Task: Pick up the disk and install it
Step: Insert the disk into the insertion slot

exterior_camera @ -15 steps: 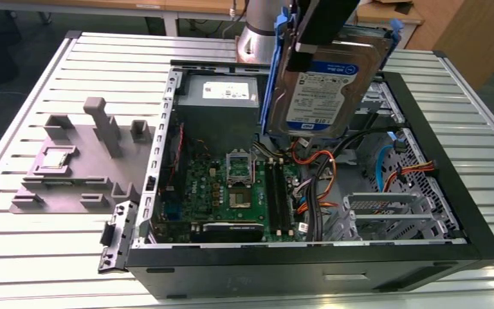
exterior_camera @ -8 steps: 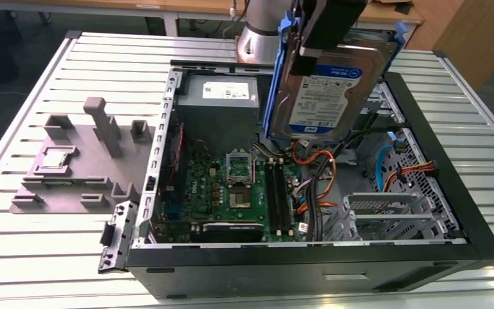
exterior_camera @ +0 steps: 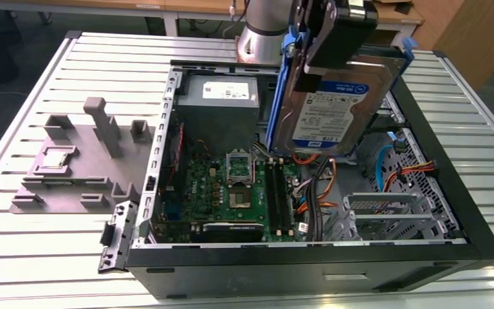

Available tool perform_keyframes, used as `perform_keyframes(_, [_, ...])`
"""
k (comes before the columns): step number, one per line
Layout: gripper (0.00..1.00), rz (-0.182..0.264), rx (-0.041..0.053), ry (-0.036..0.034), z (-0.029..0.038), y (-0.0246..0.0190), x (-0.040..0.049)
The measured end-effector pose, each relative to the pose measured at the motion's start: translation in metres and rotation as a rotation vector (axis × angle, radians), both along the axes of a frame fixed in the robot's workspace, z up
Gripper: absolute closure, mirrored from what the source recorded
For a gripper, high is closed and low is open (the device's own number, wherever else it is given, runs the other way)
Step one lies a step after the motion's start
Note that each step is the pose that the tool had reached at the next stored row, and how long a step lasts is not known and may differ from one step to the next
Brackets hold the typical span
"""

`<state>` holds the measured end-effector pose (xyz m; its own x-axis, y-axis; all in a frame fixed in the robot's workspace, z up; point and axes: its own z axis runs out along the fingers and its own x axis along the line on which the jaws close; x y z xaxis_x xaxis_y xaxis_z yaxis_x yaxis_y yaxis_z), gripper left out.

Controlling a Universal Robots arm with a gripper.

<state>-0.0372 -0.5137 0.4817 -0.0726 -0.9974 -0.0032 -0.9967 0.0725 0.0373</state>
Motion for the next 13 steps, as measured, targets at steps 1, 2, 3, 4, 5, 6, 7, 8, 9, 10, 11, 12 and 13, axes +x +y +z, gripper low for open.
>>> perform_keyframes(1, [0.63, 0.0, -0.0008, -0.0001, -0.0005, -0.0012, 0.0004])
perform_keyframes(2, [0.63, 0.0, -0.0017, -0.0003, -0.0012, -0.0021, 0.001])
perform_keyframes(3, [0.63, 0.0, -0.0027, -0.0004, -0.0018, -0.0027, 0.0019])
perform_keyframes(4, [0.63, 0.0, -0.0037, -0.0006, -0.0023, -0.0032, 0.0031])
perform_keyframes(5, [0.63, 0.0, -0.0052, -0.0006, -0.0026, -0.0034, 0.0044])
perform_keyframes(6, [0.63, 0.0, -0.0063, -0.0007, -0.0031, -0.0037, 0.0061])
perform_keyframes(7, [0.63, 0.0, -0.0073, -0.0009, -0.0036, -0.0039, 0.0078])
perform_keyframes(8, [0.63, 0.0, -0.0083, -0.0011, -0.0041, -0.0041, 0.0094])
perform_keyframes(9, [0.63, 0.0, -0.0094, -0.0014, -0.0046, -0.0043, 0.0111])
perform_keyframes(10, [0.63, 0.0, -0.0105, -0.0017, -0.0051, -0.0044, 0.0127])
perform_keyframes(11, [0.63, 0.0, -0.0115, -0.0021, -0.0054, -0.0045, 0.0142])
perform_keyframes(12, [0.63, 0.0, -0.0123, -0.0026, -0.0057, -0.0046, 0.0155])
perform_keyframes(13, [0.63, 0.0, -0.0132, -0.003, -0.0059, -0.0047, 0.0167])
